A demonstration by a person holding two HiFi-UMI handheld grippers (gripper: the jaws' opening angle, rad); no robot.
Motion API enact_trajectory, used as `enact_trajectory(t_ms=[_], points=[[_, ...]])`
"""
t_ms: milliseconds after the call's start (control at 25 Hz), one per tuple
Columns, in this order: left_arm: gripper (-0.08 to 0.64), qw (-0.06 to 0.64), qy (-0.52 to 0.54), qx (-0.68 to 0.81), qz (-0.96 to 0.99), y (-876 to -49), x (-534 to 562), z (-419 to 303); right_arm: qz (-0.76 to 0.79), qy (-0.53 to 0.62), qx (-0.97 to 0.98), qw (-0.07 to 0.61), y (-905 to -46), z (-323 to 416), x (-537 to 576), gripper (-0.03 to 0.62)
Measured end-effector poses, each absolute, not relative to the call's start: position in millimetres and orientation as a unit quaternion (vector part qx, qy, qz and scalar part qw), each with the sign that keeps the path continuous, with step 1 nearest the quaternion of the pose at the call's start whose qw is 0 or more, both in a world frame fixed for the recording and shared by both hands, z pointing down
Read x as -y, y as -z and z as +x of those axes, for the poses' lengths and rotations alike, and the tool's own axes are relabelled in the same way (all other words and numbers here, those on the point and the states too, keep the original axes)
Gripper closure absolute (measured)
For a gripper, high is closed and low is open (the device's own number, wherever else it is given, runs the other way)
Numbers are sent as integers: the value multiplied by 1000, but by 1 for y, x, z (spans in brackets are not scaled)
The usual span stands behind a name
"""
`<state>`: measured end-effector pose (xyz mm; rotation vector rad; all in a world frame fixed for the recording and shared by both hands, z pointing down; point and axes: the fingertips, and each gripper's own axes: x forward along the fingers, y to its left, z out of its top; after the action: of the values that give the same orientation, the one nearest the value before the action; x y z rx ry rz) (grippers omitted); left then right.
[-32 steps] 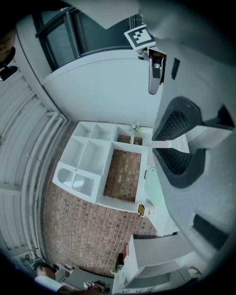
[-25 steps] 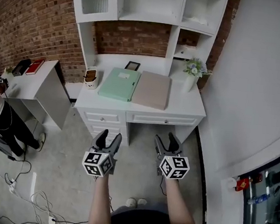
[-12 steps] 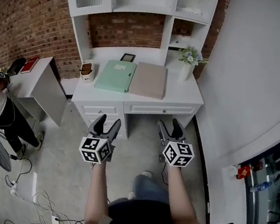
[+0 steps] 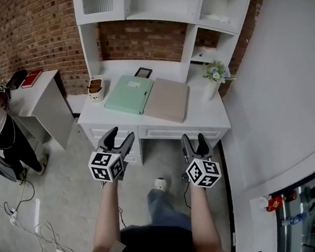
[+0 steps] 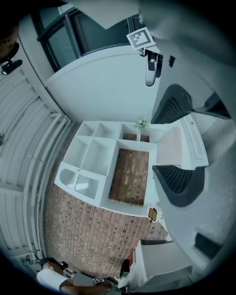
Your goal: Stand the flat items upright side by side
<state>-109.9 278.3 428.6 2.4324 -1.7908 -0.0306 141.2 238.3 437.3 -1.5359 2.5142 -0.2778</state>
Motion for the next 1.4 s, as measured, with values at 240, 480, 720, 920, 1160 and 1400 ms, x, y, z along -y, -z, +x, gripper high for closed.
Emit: enact_trajectory(t_ms=[240,480,720,920,1160,1400], points=[[308,84,-6,593,801,-465,-211,-111,-511,112,-848,82,-461,130,-165,318],[296,127,-27,596,792,-509,-125,-123,-516,135,-844,61,-493,124,-70,318],[293,147,-37,600,786,-513,-18,-126,-505,160,-847,30,-510,116,38,318],[290,161,-42,597,785,-523,61,-120,-491,156,-857,4,-516,107,114,318],[288,180,-50,602,776,-538,95,-119,-477,155,-865,-21,-524,97,156,318],[290,191,-65,605,771,-544,92,-120,-479,171,-861,-21,-533,97,165,318]])
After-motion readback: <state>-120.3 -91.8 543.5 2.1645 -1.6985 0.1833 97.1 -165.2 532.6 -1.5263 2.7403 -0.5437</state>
